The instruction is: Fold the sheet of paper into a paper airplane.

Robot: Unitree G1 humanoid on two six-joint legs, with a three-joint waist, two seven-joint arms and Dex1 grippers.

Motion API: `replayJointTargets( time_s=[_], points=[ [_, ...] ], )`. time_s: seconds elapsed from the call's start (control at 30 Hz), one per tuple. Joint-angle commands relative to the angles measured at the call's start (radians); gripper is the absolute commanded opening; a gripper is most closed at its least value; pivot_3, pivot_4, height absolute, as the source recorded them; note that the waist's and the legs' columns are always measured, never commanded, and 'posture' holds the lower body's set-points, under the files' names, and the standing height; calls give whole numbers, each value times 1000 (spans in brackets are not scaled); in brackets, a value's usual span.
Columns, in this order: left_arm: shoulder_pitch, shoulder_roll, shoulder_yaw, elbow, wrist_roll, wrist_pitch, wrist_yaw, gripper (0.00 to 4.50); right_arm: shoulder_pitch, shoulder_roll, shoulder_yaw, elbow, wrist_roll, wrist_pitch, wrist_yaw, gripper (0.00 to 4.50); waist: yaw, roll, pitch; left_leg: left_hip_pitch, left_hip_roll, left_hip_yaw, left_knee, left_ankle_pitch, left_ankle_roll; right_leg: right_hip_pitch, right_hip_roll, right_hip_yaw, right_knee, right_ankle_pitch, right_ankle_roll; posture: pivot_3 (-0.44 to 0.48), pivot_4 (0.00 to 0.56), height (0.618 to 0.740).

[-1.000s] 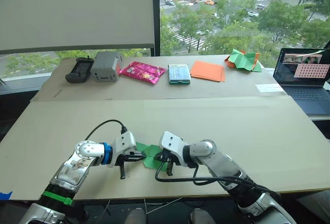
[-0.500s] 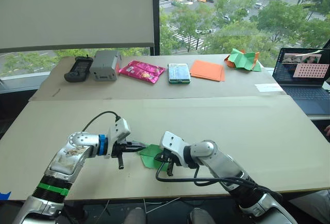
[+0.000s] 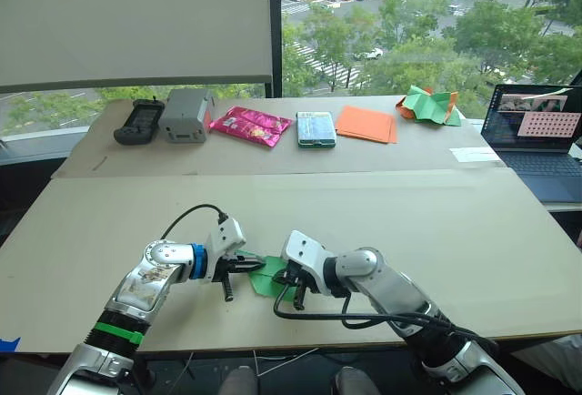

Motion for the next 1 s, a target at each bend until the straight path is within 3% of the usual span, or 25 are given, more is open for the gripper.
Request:
replayJointTargets(
  time_s=[0.03, 0.6, 1.0],
  points=[
    [13, 14, -29, 4, 43, -13, 3, 0, -15, 8, -24, -5, 10, 53, -25, 14, 0, 0, 1, -1, 0, 0, 0, 0, 0, -1, 0, 0, 0, 0, 0, 0, 150, 706],
    [46, 23, -42, -5, 87, -50, 9, 0, -65, 55, -25, 54, 15, 10, -64, 14, -3, 0, 3, -3, 0, 0, 0, 0, 0, -5, 0, 0, 1, 0, 0, 0, 150, 706],
    [45, 26, -39, 10, 98, -61, 9, 0, -42, -48, 104, 105, -63, 6, -35, 14, -3, 1, 2, -3, 0, 0, 0, 0, 0, -4, 0, 0, 1, 0, 0, 0, 150, 706]
  ],
)
